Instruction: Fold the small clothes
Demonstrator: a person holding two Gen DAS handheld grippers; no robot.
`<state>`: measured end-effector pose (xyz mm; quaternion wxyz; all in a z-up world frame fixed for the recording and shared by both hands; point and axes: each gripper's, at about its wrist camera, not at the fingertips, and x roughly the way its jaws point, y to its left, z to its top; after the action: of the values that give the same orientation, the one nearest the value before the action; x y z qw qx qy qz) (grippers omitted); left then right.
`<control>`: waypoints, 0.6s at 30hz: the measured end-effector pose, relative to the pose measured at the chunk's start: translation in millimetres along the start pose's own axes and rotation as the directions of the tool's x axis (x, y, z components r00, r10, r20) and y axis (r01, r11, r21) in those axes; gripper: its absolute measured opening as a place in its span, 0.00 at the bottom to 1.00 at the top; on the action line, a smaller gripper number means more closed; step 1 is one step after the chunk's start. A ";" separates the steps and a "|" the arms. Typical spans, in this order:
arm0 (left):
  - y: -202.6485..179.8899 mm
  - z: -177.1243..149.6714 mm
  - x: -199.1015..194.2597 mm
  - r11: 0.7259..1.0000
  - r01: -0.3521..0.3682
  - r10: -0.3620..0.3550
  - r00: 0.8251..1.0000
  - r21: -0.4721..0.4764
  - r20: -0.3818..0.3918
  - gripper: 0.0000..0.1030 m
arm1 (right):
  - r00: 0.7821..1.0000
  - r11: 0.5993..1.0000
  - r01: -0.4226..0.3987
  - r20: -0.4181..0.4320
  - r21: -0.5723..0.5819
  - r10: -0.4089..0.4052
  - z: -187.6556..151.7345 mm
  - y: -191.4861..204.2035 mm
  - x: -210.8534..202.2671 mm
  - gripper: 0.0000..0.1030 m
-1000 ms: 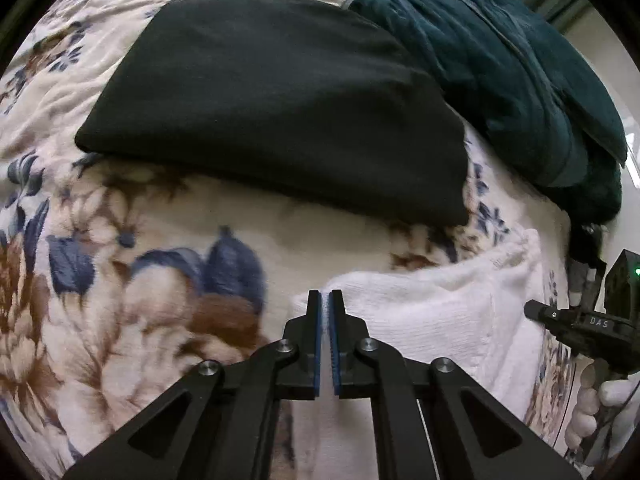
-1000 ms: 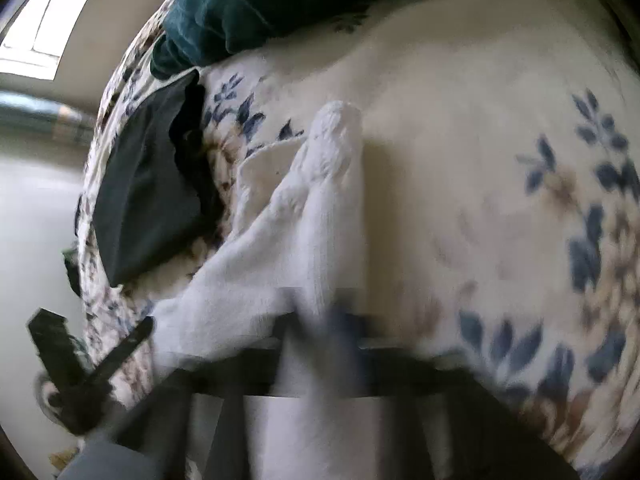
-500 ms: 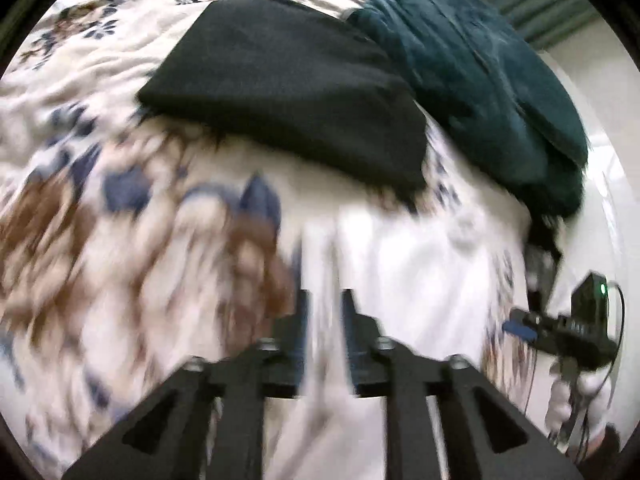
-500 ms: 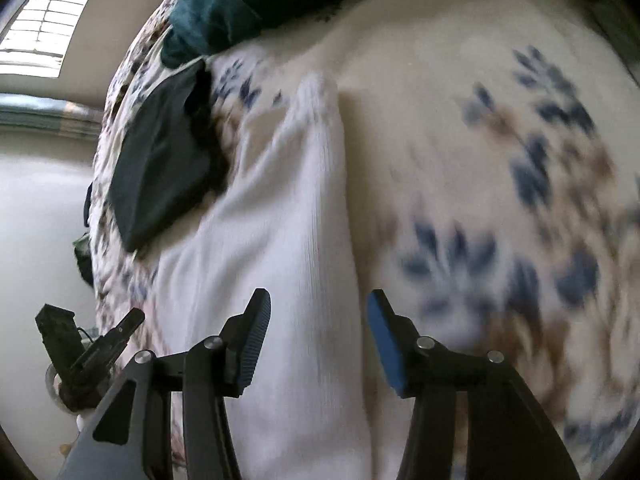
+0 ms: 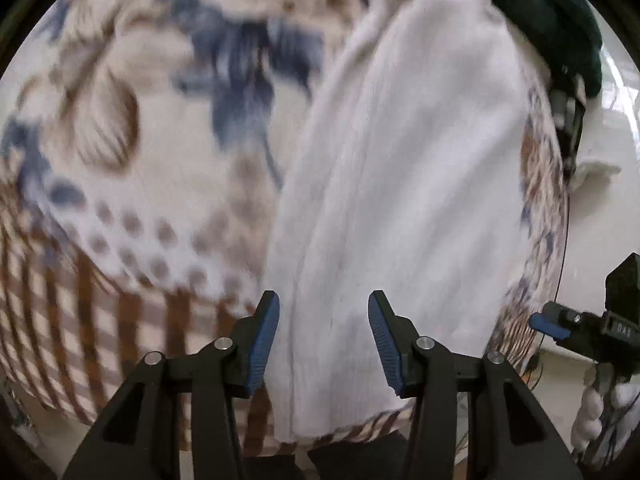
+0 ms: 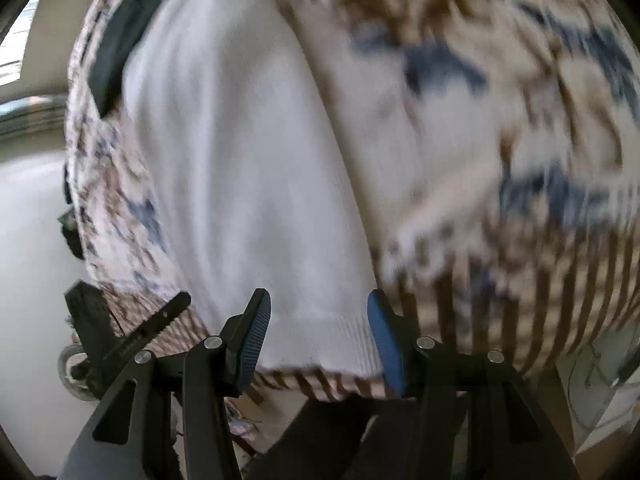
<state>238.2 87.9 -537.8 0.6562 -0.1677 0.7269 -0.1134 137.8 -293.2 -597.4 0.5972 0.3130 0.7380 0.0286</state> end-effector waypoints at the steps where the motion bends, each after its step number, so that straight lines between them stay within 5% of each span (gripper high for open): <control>1: -1.0 -5.5 6.7 1.000 -0.019 0.019 1.000 0.017 0.005 0.40 | 1.000 1.000 0.013 -0.004 -0.001 -0.013 -10.6 -3.7 8.4 0.51; 2: 1.8 -14.2 7.0 0.999 -0.030 0.029 0.999 0.030 0.022 0.39 | 1.000 1.000 0.018 -0.014 0.008 -0.018 -21.5 -6.4 22.6 0.51; 3: 2.5 -20.4 5.6 0.998 -0.044 0.042 0.998 0.042 0.057 0.15 | 1.000 1.000 0.010 -0.022 0.017 -0.010 -29.3 -10.4 31.8 0.51; 4: 1.7 -26.0 2.6 0.998 -0.041 0.036 0.995 0.053 0.091 0.04 | 1.000 1.000 0.003 -0.028 0.025 -0.003 -35.1 -11.2 41.0 0.51; 7: 1.2 -38.9 -10.7 0.998 -0.051 0.043 0.984 0.045 0.171 0.04 | 0.999 0.999 0.038 -0.004 0.015 -0.038 -46.2 -10.2 62.8 0.49; 10: 6.6 -50.1 -35.2 0.999 -0.045 0.038 0.974 0.027 0.222 0.04 | 0.997 0.998 0.063 0.033 0.026 -0.064 -57.9 -8.6 72.5 0.10; 14: 17.3 -53.0 -49.9 0.999 -0.042 0.037 0.972 0.015 0.234 0.04 | 0.996 0.998 0.054 0.073 0.017 -0.055 -65.8 -1.0 72.2 0.08; 18: 10.6 -48.1 -24.8 0.998 -0.066 0.062 0.976 0.008 0.208 0.04 | 0.994 0.997 0.078 0.079 -0.024 -0.076 -78.9 1.1 70.9 0.07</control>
<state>191.6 104.7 -513.7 0.7332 -0.1503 0.6585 -0.0795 60.9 -231.0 -635.7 0.6303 0.2770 0.7253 0.0032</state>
